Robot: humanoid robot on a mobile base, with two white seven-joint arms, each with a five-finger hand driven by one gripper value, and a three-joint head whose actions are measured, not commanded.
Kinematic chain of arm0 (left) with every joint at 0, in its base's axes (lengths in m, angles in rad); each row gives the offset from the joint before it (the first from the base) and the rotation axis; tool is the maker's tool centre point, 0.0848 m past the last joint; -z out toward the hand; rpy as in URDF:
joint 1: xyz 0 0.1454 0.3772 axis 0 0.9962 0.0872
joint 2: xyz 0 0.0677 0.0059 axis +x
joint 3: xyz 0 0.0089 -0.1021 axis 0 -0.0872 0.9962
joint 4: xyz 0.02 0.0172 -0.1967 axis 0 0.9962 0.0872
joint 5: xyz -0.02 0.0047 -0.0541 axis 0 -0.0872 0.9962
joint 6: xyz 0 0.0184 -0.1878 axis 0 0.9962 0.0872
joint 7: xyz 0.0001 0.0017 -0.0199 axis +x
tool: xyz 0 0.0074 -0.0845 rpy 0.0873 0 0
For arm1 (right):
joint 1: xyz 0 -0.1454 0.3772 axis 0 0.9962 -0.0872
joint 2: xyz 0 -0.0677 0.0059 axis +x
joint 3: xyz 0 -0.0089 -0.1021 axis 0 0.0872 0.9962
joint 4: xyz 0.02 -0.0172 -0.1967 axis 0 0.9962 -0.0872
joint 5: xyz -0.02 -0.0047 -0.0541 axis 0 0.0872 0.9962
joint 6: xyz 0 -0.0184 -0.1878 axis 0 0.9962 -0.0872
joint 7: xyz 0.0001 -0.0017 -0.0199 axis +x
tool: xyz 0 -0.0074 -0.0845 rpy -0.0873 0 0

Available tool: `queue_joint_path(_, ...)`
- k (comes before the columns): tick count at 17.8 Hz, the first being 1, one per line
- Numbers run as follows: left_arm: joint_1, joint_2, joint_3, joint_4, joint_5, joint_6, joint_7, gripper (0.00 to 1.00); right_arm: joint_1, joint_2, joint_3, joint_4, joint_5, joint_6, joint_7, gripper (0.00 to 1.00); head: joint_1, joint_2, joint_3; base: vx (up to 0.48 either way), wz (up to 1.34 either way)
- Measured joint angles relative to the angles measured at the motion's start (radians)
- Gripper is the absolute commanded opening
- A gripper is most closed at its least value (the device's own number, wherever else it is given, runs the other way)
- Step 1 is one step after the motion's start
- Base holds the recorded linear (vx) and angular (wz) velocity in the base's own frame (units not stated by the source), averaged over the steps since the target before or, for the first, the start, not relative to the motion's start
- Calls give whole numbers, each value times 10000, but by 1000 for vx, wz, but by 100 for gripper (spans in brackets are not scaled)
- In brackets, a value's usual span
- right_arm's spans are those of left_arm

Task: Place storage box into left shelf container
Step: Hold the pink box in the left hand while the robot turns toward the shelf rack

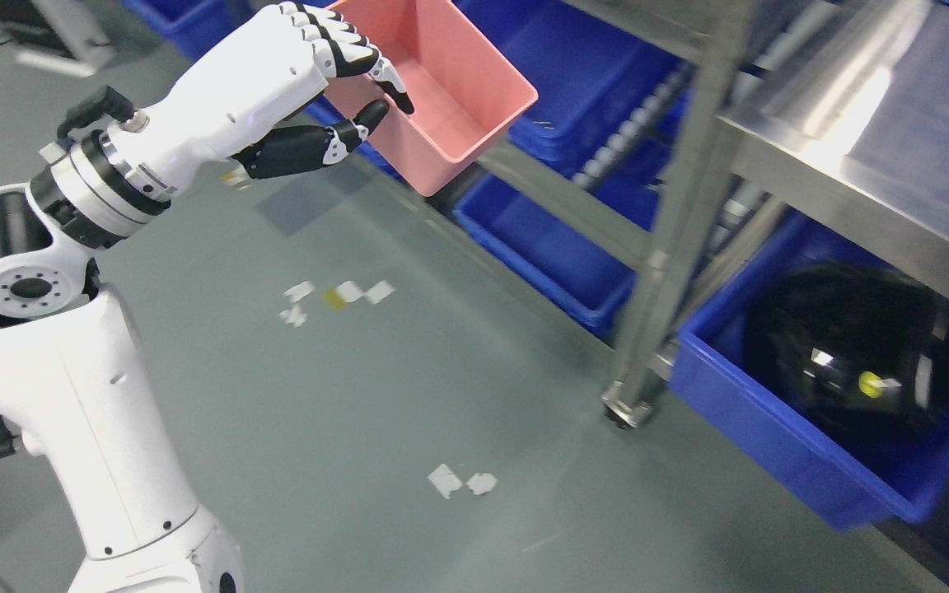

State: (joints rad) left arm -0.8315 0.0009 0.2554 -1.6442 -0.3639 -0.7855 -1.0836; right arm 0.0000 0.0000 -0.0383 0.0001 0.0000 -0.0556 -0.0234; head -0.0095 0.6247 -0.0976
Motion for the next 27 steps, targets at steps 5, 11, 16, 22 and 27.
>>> queue_joint_path(5, 125, -4, -223, -14, 6, -1, 106, 0, -2, 0, 0, -1, 0, -10, -1, 99, 0, 1, 0, 221, 1494)
queue_joint_path(11, 439, -6, 14, -22, 16, -1, 213, 0, -3, 0, 0, -1, 0, -52, 60, 99, 0, 2, 1, 326, 979)
queue_joint_path(16, 879, -8, 388, -25, 17, -2, 222, 0, 0, 0, 0, -1, 0, -3, 104, 99, 0, 2, 1, 364, 156)
queue_joint_path(22, 1303, -10, 784, -29, 16, -2, 328, 0, 2, 0, 0, -1, 0, 8, 70, 99, 0, 2, 1, 366, -152)
queue_joint_path(27, 1737, -10, 970, -28, 8, -3, 338, 0, 2, 0, 0, -1, 0, 8, 53, 99, 0, 2, 1, 381, 18)
